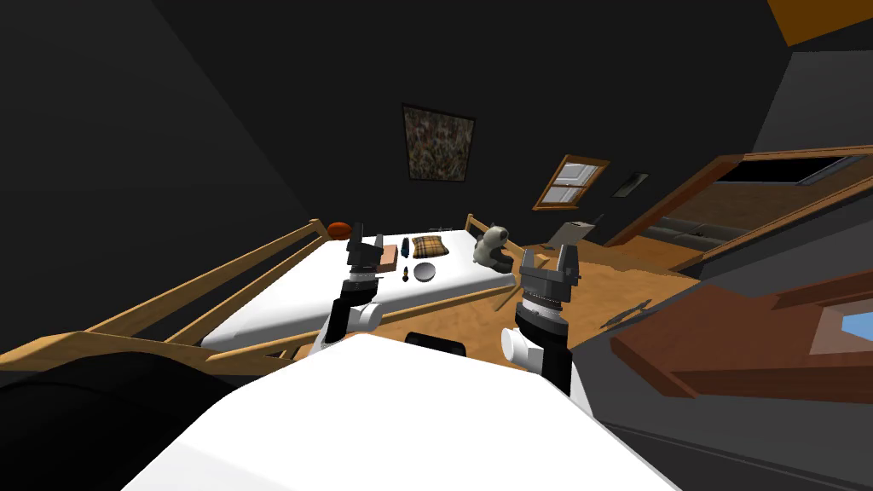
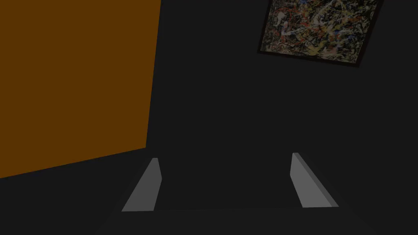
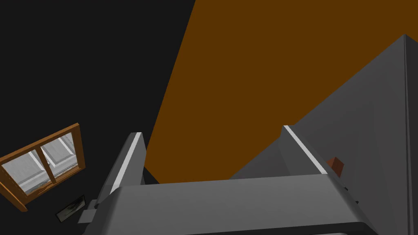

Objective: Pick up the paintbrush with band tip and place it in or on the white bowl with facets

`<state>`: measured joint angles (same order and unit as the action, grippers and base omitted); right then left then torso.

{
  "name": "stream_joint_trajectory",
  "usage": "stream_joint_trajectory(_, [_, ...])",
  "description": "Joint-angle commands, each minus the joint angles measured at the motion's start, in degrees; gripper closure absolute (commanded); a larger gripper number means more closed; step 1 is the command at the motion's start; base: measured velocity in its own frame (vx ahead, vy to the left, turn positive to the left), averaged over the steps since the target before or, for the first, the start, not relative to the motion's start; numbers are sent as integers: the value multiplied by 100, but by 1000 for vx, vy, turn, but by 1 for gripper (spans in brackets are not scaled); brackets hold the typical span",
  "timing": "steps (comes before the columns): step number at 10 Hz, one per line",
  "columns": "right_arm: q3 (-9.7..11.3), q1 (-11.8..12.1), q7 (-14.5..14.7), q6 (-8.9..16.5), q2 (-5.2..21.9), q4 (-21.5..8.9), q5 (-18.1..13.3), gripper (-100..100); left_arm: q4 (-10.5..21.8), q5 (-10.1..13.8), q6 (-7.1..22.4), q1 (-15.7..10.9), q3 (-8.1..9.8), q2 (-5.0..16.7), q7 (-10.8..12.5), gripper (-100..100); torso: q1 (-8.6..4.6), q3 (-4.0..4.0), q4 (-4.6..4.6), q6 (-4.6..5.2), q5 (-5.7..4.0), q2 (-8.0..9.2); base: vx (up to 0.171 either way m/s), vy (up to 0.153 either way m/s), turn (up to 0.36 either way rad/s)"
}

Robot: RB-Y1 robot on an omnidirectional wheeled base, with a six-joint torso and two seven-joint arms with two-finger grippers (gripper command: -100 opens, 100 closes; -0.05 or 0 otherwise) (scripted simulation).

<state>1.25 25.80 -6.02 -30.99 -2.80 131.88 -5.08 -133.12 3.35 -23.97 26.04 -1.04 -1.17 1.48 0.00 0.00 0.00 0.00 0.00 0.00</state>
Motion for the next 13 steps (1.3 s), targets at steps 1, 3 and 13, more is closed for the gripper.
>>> stream_joint_trajectory(1, [0,0,0,0,0,0,0,0,89,-16,20,31,37,233,8,-100,0,0,0,0,0,0,7,-7,-31])
stream_joint_trajectory(3, [0,0,0,0,0,0,0,0,293,-49,69,106,122,584,21,-100,-2,-3,-1,1,0,-5,20,-13,-62])
stream_joint_trajectory(13, [0,0,0,0,0,0,0,0,1828,-277,469,705,819,2226,93,-100,-3,-8,-3,0,-1,-14,39,-16,-85])
